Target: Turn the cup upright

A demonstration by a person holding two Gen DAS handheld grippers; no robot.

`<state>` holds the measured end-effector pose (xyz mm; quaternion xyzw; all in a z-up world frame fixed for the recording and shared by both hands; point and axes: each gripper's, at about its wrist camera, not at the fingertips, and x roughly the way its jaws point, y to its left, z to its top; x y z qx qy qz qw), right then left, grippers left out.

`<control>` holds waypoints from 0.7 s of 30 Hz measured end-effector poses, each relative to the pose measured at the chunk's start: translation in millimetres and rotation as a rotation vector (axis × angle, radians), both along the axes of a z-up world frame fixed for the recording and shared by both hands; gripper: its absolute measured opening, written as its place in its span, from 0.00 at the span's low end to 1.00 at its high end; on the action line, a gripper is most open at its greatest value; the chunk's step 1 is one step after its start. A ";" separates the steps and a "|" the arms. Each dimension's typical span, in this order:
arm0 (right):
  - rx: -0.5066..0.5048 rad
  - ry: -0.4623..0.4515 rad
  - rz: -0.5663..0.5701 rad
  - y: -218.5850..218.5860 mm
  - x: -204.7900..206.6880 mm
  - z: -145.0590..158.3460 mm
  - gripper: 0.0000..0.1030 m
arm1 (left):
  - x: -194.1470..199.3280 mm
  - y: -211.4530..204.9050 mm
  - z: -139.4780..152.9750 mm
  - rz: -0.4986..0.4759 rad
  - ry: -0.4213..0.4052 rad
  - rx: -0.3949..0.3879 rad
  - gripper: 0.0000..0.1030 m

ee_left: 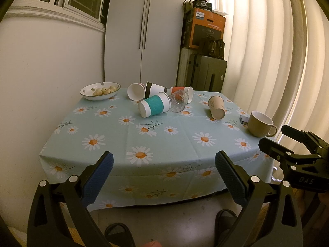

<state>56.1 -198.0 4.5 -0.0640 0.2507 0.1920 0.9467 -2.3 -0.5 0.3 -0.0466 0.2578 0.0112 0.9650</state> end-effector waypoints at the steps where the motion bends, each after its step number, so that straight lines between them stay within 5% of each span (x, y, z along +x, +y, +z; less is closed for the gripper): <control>1: 0.000 0.000 -0.001 -0.1 0.0 0.0 0.95 | -0.1 0.0 0.0 0.000 0.000 0.000 0.94; 21: 0.021 0.020 0.021 -5.2 -4.0 0.0 0.95 | -4.5 -7.2 1.6 -0.019 -0.019 -0.013 0.94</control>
